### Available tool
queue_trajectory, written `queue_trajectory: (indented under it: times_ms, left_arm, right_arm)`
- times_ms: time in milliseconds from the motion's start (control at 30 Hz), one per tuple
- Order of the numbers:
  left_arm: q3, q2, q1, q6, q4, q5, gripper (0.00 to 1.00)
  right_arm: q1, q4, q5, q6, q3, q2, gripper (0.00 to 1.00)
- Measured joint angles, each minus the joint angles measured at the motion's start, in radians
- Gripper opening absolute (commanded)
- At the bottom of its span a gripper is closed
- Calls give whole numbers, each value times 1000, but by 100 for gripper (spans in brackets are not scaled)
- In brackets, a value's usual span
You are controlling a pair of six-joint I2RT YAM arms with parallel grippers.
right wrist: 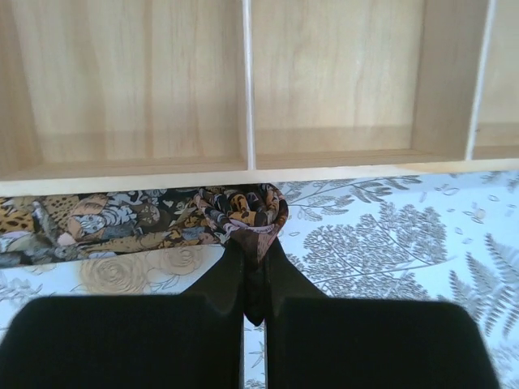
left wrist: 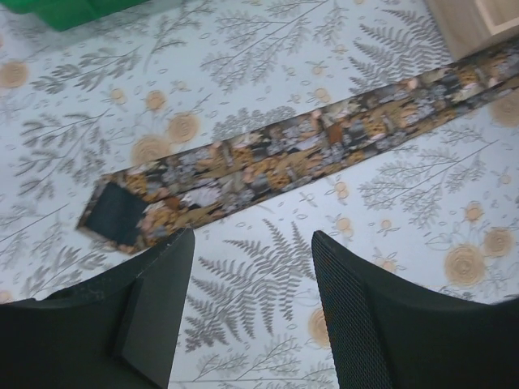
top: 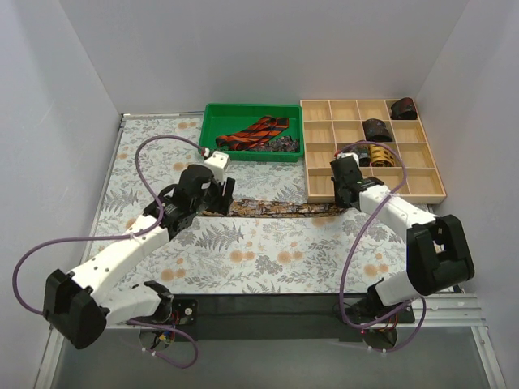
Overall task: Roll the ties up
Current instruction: Roll the tie
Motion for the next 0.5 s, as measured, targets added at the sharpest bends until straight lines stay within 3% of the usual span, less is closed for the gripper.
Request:
queue_trajectory:
  times_ms: [200, 500]
  left_arm:
    - [-105, -148, 28, 55, -14, -122, 56]
    - [-165, -162, 48, 60, -23, -179, 55]
  right_arm:
    - [144, -109, 288, 45, 81, 151, 1]
    - [324, -286, 564, 139, 239, 425, 1]
